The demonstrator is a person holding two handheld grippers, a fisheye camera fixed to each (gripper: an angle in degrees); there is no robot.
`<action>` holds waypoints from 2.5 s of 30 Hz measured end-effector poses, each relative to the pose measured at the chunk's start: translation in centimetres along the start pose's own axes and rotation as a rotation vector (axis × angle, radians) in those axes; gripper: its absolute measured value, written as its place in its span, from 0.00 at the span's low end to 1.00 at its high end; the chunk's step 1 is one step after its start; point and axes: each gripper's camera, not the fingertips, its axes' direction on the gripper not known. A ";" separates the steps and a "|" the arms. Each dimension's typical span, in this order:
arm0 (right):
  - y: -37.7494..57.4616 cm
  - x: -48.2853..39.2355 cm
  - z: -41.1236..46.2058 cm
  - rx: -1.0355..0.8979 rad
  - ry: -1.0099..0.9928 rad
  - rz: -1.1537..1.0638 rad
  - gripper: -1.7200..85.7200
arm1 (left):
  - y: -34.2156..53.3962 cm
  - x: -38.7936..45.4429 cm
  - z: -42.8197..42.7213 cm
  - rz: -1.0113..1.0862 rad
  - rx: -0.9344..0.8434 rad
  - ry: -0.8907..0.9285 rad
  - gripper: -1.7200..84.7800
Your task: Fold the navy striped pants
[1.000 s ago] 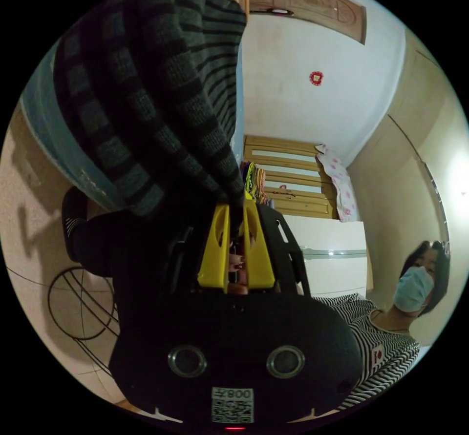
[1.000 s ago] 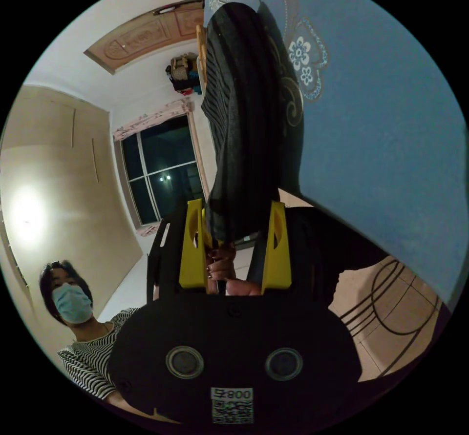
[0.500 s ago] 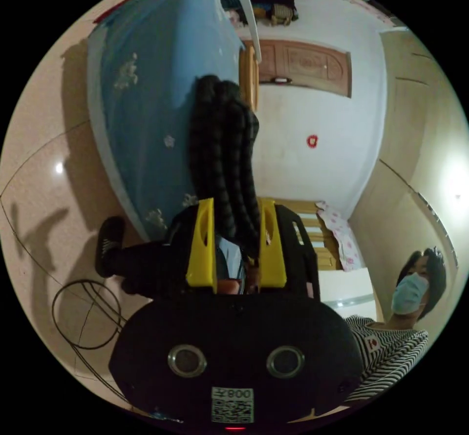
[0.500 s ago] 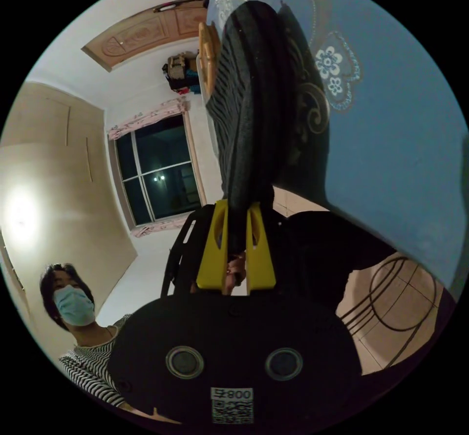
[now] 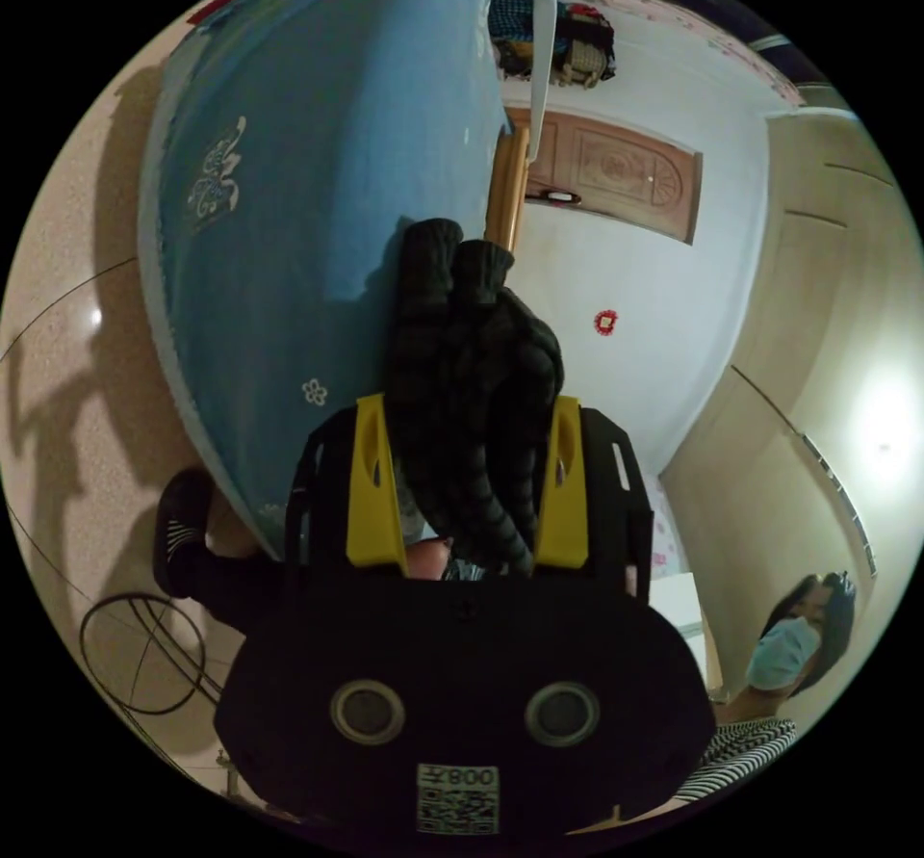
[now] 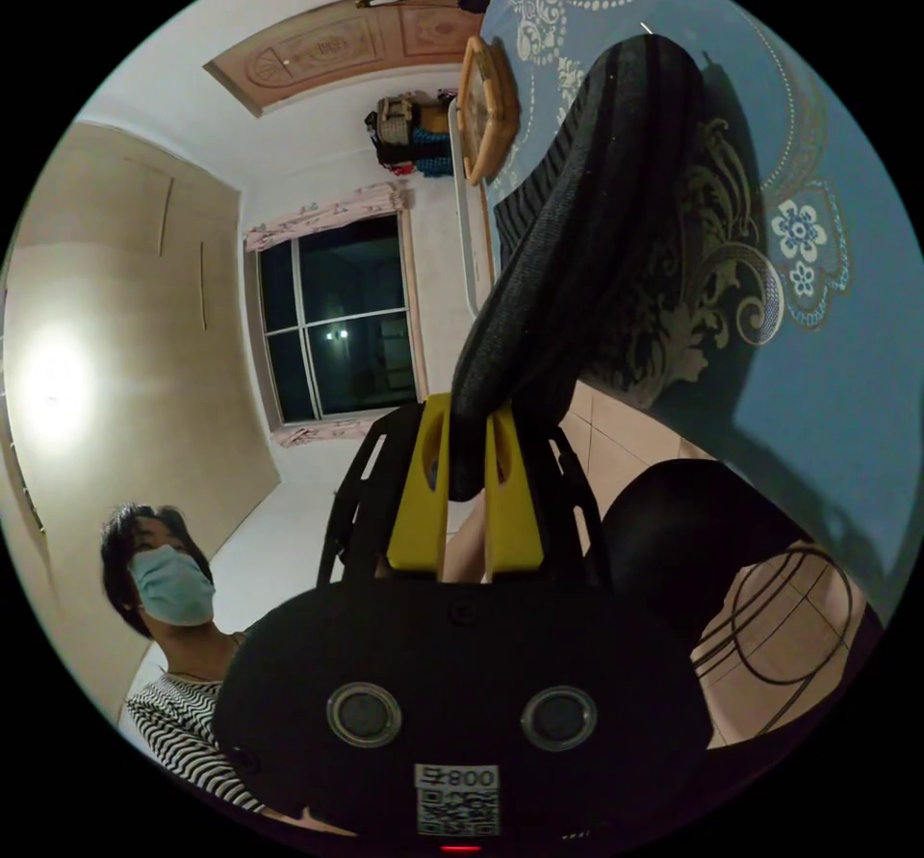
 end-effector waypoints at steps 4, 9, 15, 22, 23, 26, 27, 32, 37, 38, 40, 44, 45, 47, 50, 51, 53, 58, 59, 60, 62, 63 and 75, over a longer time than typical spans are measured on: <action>1.7 -0.4 0.2 -0.002 0.003 0.009 0.09 | -0.6 0.4 2.0 -0.009 -0.035 -0.016 0.24; 3.8 -0.9 0.1 -0.007 0.015 0.005 0.09 | 1.0 1.1 3.2 0.007 -0.008 0.060 0.27; 7.1 -1.2 0.3 -0.026 0.045 0.014 0.09 | 2.6 -0.1 6.3 -0.082 -0.024 0.011 0.20; 11.9 -3.3 -1.0 -0.001 0.054 -0.009 0.08 | 8.1 2.9 9.9 0.030 -0.008 -0.027 0.15; 12.3 -3.7 -1.2 0.001 0.053 -0.020 0.08 | 9.3 3.5 10.6 0.044 -0.014 -0.016 0.14; 14.7 -6.4 -2.3 -0.005 0.055 -0.086 0.08 | 12.6 5.1 12.2 0.083 -0.031 0.011 0.14; 15.9 -7.5 -2.7 -0.009 0.049 -0.114 0.08 | 13.3 5.4 12.5 0.090 -0.038 0.017 0.14; 22.0 -10.9 -5.4 0.012 -0.002 -0.189 0.06 | 20.3 8.3 16.5 0.153 -0.119 0.039 0.14; 30.4 -13.1 -10.3 0.090 -0.063 -0.230 0.05 | 27.1 10.5 22.2 0.210 -0.223 0.040 0.14; 31.4 -13.3 -10.9 0.102 -0.068 -0.236 0.05 | 29.0 11.1 24.2 0.229 -0.256 0.040 0.14; 35.4 -14.2 -13.8 0.157 -0.086 -0.257 0.05 | 31.7 12.0 27.4 0.256 -0.312 0.041 0.14; 41.0 -16.1 -19.0 0.268 -0.104 -0.308 0.05 | 38.0 14.9 37.0 0.333 -0.468 0.045 0.14; 42.8 -16.9 -20.9 0.310 -0.106 -0.331 0.05 | 39.0 15.4 38.6 0.344 -0.489 0.049 0.14; 45.1 -18.4 -23.9 0.376 -0.108 -0.368 0.05 | 43.2 17.9 45.5 0.401 -0.573 0.081 0.14; 49.0 -21.9 -29.8 0.495 -0.095 -0.464 0.04 | 49.3 21.6 55.1 0.470 -0.676 0.162 0.13; 50.6 -23.7 -32.4 0.541 -0.084 -0.511 0.04 | 50.6 22.4 57.2 0.485 -0.699 0.183 0.13; 53.0 -26.6 -36.5 0.612 -0.047 -0.585 0.04 | 56.5 25.8 65.5 0.541 -0.792 0.271 0.13; 60.8 -35.4 -48.9 0.835 0.128 -0.756 0.04 | 69.7 30.9 82.5 0.605 -0.985 0.440 0.13; 61.7 -36.3 -50.1 0.861 0.153 -0.769 0.04 | 73.2 31.6 86.4 0.597 -1.030 0.476 0.14; 63.6 -38.0 -52.4 0.911 0.205 -0.790 0.05 | 74.9 31.9 88.4 0.593 -1.054 0.495 0.14; 66.1 -39.8 -55.6 0.977 0.260 -0.801 0.05 | 81.5 32.0 95.9 0.591 -1.147 0.537 0.14; 67.5 -40.6 -57.3 1.012 0.302 -0.795 0.05 | 83.0 31.7 97.6 0.585 -1.168 0.537 0.14; 70.1 -18.9 -67.6 1.054 0.155 -0.034 0.07 | 100.8 10.9 119.7 0.440 -1.406 0.052 0.14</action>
